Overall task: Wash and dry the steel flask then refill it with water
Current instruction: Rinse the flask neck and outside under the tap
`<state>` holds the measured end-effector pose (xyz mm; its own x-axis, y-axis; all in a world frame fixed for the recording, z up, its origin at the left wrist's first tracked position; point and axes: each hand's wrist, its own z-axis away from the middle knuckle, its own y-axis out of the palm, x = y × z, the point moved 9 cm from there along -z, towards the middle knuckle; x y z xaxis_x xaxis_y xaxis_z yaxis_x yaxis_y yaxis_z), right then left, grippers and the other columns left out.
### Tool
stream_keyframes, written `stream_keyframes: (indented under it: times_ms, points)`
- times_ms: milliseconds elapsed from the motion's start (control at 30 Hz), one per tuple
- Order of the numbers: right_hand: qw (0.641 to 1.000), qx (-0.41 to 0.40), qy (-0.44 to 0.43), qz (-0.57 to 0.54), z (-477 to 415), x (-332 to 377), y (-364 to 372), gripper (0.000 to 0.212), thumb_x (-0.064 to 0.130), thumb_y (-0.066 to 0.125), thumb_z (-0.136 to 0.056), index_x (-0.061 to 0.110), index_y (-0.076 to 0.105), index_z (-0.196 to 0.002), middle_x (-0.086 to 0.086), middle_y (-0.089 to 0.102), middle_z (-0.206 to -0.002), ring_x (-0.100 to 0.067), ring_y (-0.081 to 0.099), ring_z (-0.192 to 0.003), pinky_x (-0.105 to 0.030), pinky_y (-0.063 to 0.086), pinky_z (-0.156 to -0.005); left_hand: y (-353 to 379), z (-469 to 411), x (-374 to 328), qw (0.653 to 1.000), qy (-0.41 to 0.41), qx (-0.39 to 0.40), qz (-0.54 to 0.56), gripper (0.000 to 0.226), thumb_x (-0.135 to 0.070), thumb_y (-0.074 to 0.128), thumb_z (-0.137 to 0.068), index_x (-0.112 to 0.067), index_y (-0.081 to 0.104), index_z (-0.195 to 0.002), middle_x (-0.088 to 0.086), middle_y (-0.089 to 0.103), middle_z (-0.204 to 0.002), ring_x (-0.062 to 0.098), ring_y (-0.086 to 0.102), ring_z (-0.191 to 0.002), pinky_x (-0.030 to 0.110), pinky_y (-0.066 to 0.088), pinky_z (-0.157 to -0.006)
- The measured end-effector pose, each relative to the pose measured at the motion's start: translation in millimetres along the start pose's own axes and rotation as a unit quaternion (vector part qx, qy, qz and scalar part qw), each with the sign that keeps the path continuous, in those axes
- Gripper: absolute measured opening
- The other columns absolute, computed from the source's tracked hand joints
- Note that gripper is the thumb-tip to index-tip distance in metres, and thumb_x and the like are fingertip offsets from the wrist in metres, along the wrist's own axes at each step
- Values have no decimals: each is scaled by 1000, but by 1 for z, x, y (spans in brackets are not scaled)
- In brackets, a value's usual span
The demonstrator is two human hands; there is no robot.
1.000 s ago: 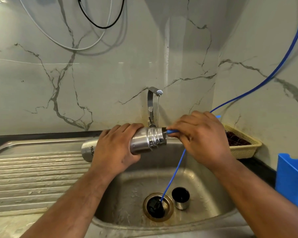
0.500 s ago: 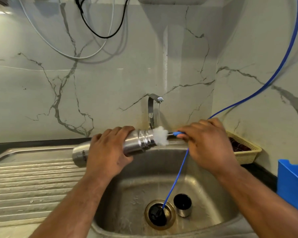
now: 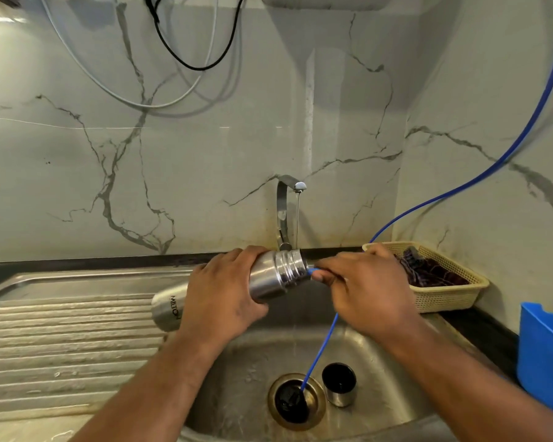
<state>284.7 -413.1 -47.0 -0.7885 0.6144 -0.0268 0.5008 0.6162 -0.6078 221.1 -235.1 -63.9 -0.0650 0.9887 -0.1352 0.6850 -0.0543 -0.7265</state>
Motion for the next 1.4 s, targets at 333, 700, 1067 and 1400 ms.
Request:
stream_keyframes:
  times_ms: [333, 700, 1067, 1400]
  points:
    - [994, 18, -99, -29, -7, -3, -15, 25, 47, 52, -94, 38, 75, -96, 21, 64, -75, -6, 57, -68, -37, 25, -85, 4, -2, 10, 996, 45, 73, 12, 88, -45, 86, -65, -45, 41, -141, -19, 58, -124, -2, 42, -102, 36, 39, -106]
    - [998, 3, -64, 25, -9, 3, -13, 23, 46, 57, -93, 33, 76, -88, 15, 68, -74, -11, 59, -68, -33, 20, -79, -4, -2, 0, 997, 46, 20, -60, 88, -44, 89, -61, -40, 45, -137, -12, 62, -124, 11, 58, -109, 40, 40, -106]
    - [996, -32, -75, 21, -8, 6, -17, 7, 36, 73, -90, 33, 77, -95, 16, 71, -82, -15, 59, -75, -38, 25, -82, -2, -4, -3, 998, 30, 20, -57, 86, -41, 90, -59, -37, 49, -134, -11, 64, -120, 14, 60, -105, 42, 41, -104]
    - [990, -111, -40, 81, 0, -2, -32, 16, 39, 64, -97, 29, 76, -93, 11, 70, -78, -20, 59, -70, -36, 35, -81, -10, -4, 35, 997, -22, -14, -70, 80, -32, 91, -53, -26, 57, -125, -3, 68, -105, 21, 64, -92, 44, 49, -90]
